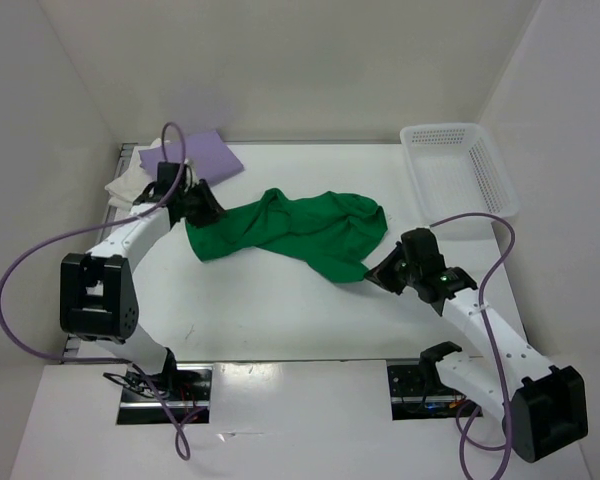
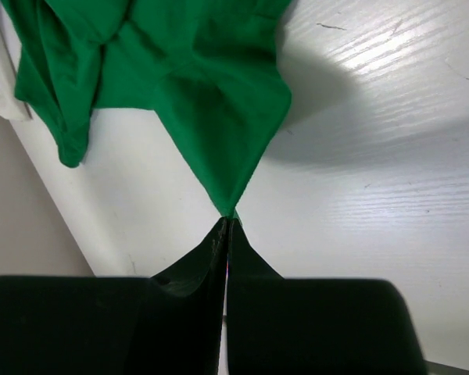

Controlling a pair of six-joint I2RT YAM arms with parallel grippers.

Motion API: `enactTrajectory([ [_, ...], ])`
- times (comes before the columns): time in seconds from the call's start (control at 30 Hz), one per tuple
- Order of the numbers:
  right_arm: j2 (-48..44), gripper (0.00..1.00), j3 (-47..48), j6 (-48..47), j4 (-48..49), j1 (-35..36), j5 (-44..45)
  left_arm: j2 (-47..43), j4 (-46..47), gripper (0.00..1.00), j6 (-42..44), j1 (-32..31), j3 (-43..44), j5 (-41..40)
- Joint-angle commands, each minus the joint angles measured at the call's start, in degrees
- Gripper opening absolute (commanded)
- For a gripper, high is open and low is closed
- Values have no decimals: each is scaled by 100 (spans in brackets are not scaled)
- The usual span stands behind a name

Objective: Fold and stack the t-shirts
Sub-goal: Flatten out the tshirt

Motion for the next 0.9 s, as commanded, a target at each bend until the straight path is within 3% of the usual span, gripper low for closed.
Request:
enactTrajectory([
  [0.0, 44, 0, -45, -190, 50, -17, -33, -393, 1252, 42, -1907, 244, -967, 585],
  [0.03, 96, 0, -45, -190, 50, -17, -33, -394, 1655, 44, -2616, 297, -1439, 586],
  [0.13, 97, 0, -45, -190, 111, -17, -85, -455, 1966, 42, -3324, 297, -1769, 402],
  [0.37, 97, 0, -106, -243, 165, -17, -138, -131, 2097, 42, -3923, 157, -1918, 120],
  [0.57, 150, 0, -159, -243, 165, -17, -191, 361, 2283, 39, -4056, 157, -1919, 173],
  [0.87, 97, 0, -159, -243, 165, -17, -191, 116, 2002, 39, -4003, 210, -1919, -37],
])
